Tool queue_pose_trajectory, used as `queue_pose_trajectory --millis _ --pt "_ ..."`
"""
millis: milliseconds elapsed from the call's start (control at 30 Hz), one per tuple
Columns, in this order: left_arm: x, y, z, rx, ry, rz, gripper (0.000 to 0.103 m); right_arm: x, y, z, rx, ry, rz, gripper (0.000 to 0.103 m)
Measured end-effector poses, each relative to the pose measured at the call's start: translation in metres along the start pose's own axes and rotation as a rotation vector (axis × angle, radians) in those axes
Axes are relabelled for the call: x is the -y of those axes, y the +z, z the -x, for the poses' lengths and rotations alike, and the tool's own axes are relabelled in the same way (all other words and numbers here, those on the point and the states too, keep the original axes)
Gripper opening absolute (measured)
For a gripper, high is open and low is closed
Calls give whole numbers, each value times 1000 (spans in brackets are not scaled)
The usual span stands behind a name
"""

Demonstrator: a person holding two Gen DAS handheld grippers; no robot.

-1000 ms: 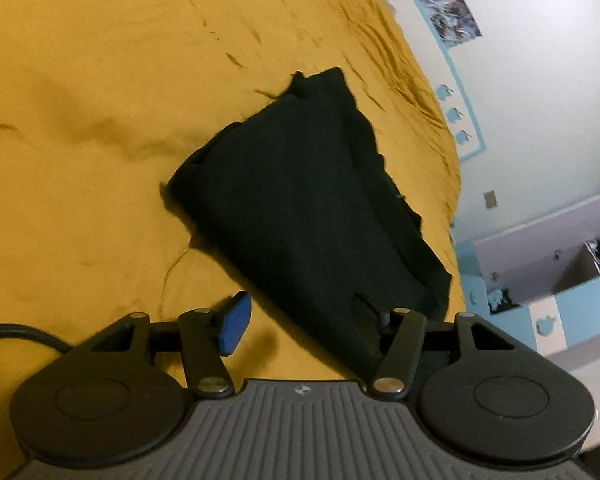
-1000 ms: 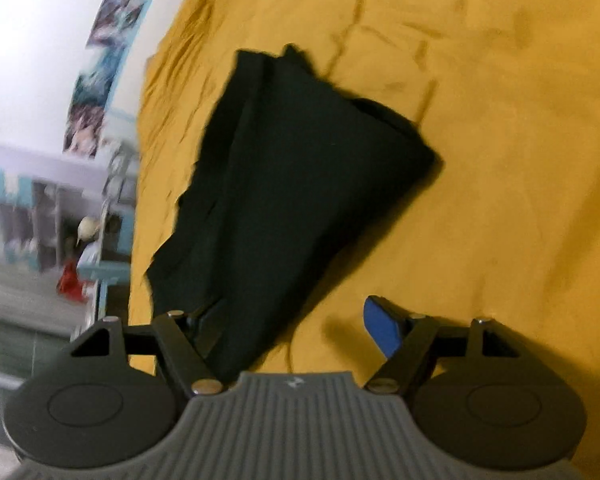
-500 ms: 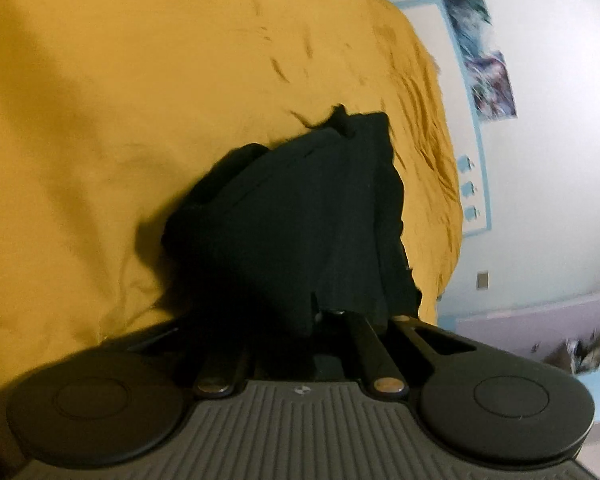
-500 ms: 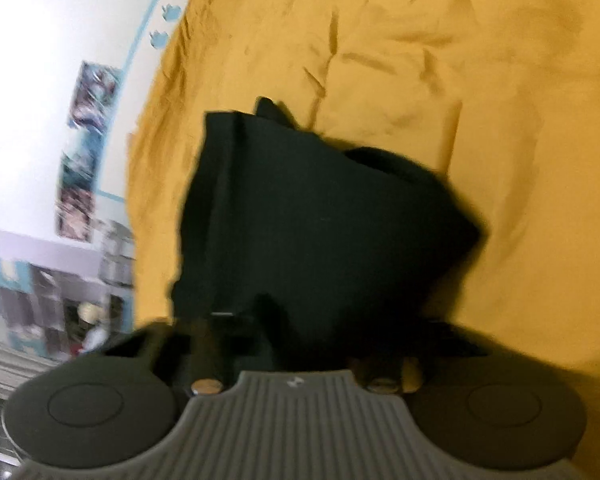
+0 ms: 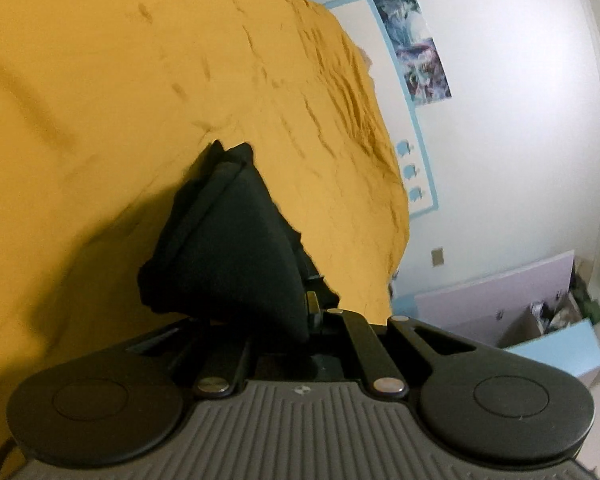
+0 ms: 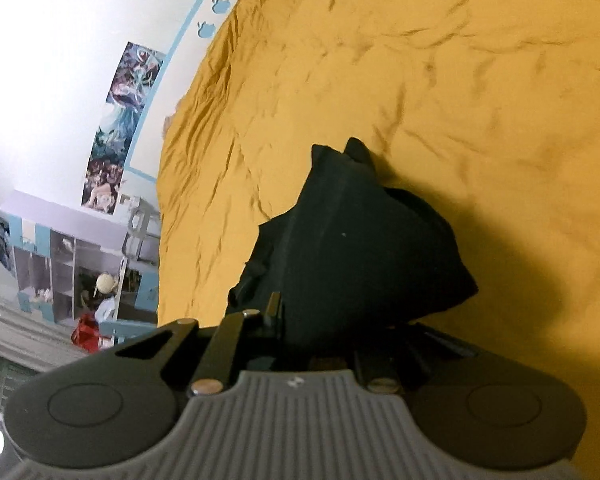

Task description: Fold small clothes

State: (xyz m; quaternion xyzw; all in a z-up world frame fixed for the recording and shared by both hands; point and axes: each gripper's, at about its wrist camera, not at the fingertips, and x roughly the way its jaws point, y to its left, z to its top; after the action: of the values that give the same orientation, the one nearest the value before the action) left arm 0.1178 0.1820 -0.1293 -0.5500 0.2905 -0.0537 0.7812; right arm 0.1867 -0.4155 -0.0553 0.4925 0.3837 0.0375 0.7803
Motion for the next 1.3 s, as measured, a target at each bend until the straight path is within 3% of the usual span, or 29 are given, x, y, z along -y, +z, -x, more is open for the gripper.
queue_pose_trajectory --millis 167,333,433,500,567,600,633,700,800,900,1033,1167,1300 --pt "-48 -48 30 -63 45 93 4 65 -33 37 -53 -72 -68 7" --pt "-67 -55 45 -80 97 56 7 114 -40 38 -63 0 -204 7" --pt "-57 -42 87 -69 174 -2 16 121 -28 62 -114 5 -159 24" --pt "-46 -29 118 -29 265 -82 17 119 -18 87 -114 -25 -106 39" --pt "-27 -11 134 0 325 -203 17 104 -6 108 -64 -76 -15 55" --pt "-17 0 133 5 313 -250 18 95 -1 116 -27 -93 58 56" --pt "-8 6 129 4 299 -285 20 81 4 118 9 -108 144 57" --pt "10 22 108 4 264 -372 35 49 9 110 60 -131 336 59" --pt "32 44 56 -3 246 -513 38 6 13 74 125 -173 604 59" --pt "44 69 -12 -52 234 -580 38 -17 19 21 155 -228 763 60" --pt "52 84 -79 -96 238 -640 38 -29 36 -48 157 -258 842 63" --pt "38 90 -111 -145 215 -659 39 -33 64 -105 117 -256 823 70" --pt "26 91 -138 -169 288 -688 41 -32 73 -139 97 -260 819 69"
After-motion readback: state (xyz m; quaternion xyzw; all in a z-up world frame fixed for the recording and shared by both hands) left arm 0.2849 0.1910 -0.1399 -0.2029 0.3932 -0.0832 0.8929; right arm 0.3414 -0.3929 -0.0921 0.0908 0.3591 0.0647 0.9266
